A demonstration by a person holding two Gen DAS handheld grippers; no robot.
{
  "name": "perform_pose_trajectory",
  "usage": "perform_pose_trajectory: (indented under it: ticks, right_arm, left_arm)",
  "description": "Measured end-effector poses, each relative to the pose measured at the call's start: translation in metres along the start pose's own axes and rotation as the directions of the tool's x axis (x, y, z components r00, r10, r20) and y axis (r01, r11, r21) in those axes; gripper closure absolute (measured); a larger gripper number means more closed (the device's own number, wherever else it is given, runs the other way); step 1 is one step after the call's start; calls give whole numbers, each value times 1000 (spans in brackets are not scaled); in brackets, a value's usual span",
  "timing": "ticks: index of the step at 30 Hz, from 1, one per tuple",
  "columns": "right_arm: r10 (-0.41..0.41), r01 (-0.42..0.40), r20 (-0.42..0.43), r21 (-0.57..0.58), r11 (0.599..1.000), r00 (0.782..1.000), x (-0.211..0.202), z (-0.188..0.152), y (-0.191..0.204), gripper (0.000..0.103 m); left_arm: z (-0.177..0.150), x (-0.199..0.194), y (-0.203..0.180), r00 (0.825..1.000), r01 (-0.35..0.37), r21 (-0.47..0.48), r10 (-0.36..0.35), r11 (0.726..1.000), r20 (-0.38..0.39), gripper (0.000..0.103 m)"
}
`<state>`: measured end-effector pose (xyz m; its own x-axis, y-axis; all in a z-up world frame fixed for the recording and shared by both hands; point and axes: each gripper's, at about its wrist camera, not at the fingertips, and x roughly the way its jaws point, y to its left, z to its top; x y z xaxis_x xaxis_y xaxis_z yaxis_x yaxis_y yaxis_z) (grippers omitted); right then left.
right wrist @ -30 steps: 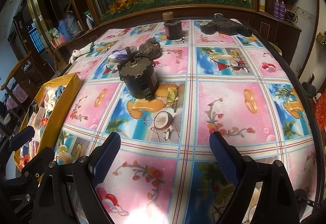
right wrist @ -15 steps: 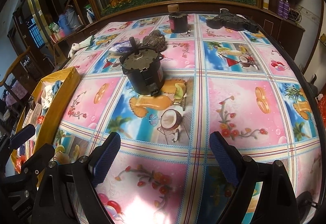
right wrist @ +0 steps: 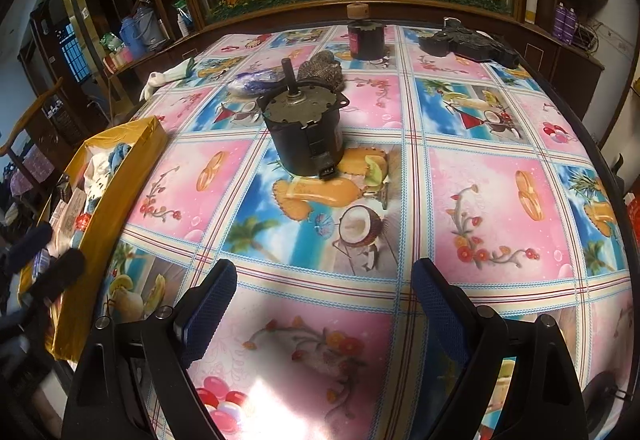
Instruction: Organize soft objects
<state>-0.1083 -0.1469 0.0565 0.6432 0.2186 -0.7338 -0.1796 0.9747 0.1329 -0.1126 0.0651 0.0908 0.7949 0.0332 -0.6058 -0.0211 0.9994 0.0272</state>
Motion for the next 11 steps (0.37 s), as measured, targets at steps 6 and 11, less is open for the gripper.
perform_pose_trajectory:
  ticks: [6, 11]
  right_arm:
    - [-9, 9, 1, -18, 1000, 1000, -4, -3, 9, 13]
    - [-12, 12, 5, -27, 1000, 1000, -8, -5, 15, 13]
  left_arm:
    - [3, 7, 18, 996, 51, -3, -51, 999, -73, 0]
    - [-9, 10, 14, 990, 63, -33, -66, 997, -123, 0]
